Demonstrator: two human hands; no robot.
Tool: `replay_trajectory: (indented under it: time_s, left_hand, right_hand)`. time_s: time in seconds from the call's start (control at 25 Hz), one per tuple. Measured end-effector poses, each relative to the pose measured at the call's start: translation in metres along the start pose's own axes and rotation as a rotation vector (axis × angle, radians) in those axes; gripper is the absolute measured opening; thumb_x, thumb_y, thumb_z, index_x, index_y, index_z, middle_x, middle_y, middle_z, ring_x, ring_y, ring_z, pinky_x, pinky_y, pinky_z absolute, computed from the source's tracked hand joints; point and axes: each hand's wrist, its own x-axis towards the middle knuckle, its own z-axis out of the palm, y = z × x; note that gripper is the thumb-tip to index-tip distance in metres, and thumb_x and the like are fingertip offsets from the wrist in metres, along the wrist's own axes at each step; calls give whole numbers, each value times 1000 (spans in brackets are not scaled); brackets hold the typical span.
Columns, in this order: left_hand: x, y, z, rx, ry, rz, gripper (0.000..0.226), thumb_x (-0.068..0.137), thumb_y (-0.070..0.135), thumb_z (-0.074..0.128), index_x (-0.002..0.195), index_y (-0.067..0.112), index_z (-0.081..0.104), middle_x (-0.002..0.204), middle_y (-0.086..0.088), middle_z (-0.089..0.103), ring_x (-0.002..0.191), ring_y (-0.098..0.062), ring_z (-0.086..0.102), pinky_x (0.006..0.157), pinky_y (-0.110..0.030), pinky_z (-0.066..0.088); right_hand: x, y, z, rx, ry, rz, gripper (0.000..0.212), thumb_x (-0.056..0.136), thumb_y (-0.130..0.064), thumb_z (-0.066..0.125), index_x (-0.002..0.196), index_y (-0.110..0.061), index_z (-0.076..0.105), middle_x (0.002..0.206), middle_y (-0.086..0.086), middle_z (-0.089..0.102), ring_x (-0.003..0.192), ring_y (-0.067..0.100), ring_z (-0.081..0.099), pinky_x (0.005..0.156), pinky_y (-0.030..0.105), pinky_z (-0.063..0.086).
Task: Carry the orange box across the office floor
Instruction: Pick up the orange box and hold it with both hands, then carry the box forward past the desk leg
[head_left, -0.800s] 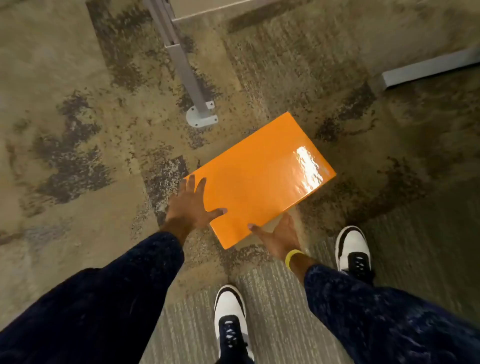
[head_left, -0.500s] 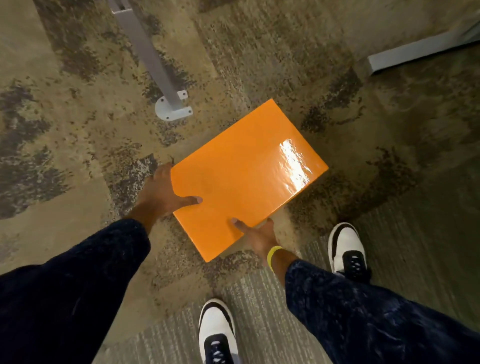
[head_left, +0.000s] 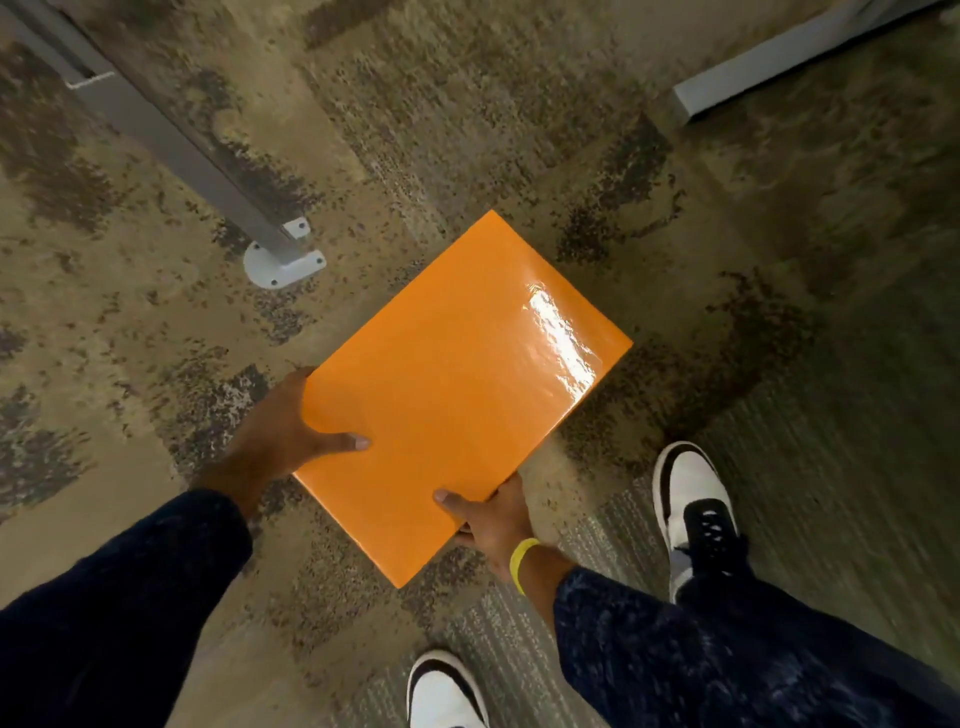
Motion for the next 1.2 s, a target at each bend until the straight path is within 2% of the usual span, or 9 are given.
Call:
replay_trajectory:
  time_s: [0.16,0.32,0.4,0.48,0.56,0.76,0.92,1.12,1.2]
  left_hand:
    - [6,30,-14,39,-6,25,125,27,82,83,136,36,43,128,4,59,103,-24,62,81,-47,55]
    - [23,101,7,22,-82,126,126,23,81,84,134,37,45,127,1,61,103,-26,63,84,-51,56]
    - [36,144,12,13,-68,177,120,22,82,83,128,40,46,123,3,63,101,-24,64,84,-49,56]
    - [54,191,21,5,-59,239,118,25,80,85,129,36,50,123,2,65,104,-26,65,88,-51,56]
    - [66,240,41,33,-65,317,114,31,78,86,131,33,53,125,-1,66,109,-28,65,90,-54,55]
    - [96,335,99,73,-28,429,112,43,57,94,139,23,47,131,-5,62,108,-27,60,83,-39,50]
    - [122,393,145,97,-64,495,116,47,54,93,144,21,41,139,-9,56,122,-34,56,99,-51,49]
    - [149,438,191,166,-76,445,123,48,57,92,151,25,32,147,-9,51,130,-34,51,103,-54,48]
    - [159,451,198,152,-71,446,123,48,57,92,151,26,32,148,-8,50,130,-34,50,103,-55,48]
  right_hand:
    - [-8,-8,-2,100,-17,9,57,75,-22,86,119,-30,50,113,-3,66,100,26,67,70,41,63]
    - [-19,-42,-62,170,44,-3,63,78,-17,83,129,-25,47,105,-6,66,86,16,67,57,31,61]
    - [-20,-73,-93,201,54,-31,66,80,-16,82,134,-21,45,115,0,67,93,21,68,64,35,61]
    - [-18,-103,-130,211,37,-43,66,85,-17,76,140,-17,40,135,10,60,114,33,64,81,42,59]
    - [-14,-127,-175,233,63,-64,63,87,-15,74,140,-16,40,142,13,54,126,38,56,89,47,56]
    - [0,-173,-280,174,183,-111,61,84,-12,77,135,-15,44,144,13,53,131,38,51,91,54,54]
    - [13,-201,-355,121,207,-111,64,87,-12,73,142,-15,40,144,13,54,129,38,54,93,53,53]
    - [37,-217,-417,94,154,-49,51,90,-11,69,133,-19,42,141,18,55,125,40,56,92,53,53]
    - [46,-228,-435,83,150,-51,55,90,-13,69,137,-18,41,143,18,54,125,40,56,88,50,53]
